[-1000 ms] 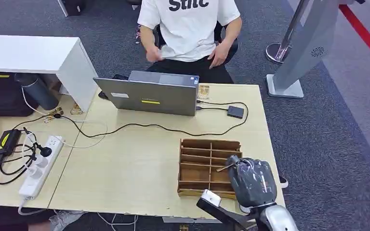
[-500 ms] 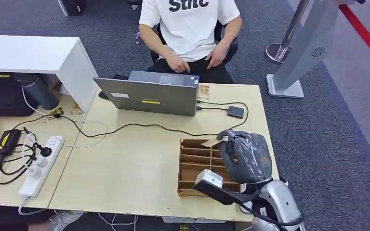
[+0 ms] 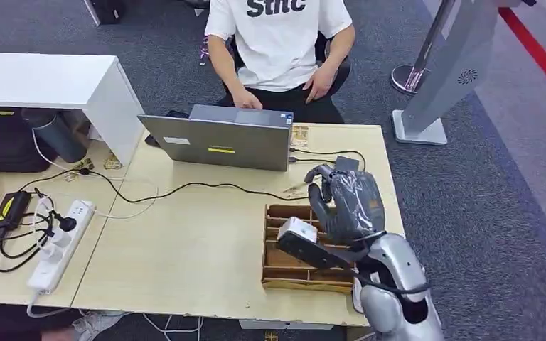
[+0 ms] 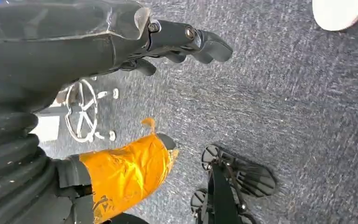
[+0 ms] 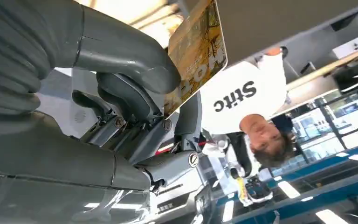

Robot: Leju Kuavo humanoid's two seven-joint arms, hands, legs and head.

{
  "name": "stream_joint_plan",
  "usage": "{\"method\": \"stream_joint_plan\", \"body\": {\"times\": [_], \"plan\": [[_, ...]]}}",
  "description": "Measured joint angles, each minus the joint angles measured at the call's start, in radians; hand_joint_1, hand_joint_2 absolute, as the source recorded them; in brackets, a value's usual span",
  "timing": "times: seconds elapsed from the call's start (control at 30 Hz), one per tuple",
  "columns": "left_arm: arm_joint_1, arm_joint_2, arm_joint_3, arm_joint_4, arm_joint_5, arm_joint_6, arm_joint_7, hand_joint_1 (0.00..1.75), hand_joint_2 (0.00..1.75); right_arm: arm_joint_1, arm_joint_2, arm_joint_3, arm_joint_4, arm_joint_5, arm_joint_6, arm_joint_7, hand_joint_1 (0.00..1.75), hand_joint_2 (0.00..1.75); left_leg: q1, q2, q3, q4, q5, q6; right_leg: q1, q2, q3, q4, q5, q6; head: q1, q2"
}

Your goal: Pass the card to the sensor for recognition and then transmit it.

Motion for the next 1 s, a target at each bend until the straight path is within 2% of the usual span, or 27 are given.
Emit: {"method": "stream_joint_plan", "body": {"times": [0.17,0.3,1.0], "plan": [[-0.001,0.012,-0.014,0.013,-0.024,-0.009,-0.004,0.0,1.75,-0.189,0.055,0.0,0.206,0.005,-0.006,0.029,1.75,1.75,0.0,0.0,0.0,0.0,0.001,0.0,0.0,0.0,0.0,0.001,0.001,-0.001,0.0,0.0],[-0.001,0.013,-0.023,0.017,-0.033,-0.008,-0.002,0.0,1.75,-0.267,0.087,0.002,0.312,0.02,-0.016,0.032,1.75,1.75,0.0,-0.001,-0.001,0.0,0.001,0.0,0.0,0.0,-0.001,0.001,0.001,0.0,0.0,0.0],[-0.001,0.019,-0.029,0.025,-0.049,-0.008,0.003,0.0,1.75,-0.322,0.1,0.002,0.459,0.044,-0.023,0.04,1.75,1.75,0.0,-0.001,-0.002,0.0,0.001,0.001,0.0,0.0,-0.002,0.0,0.001,0.0,0.0,0.0]]}}
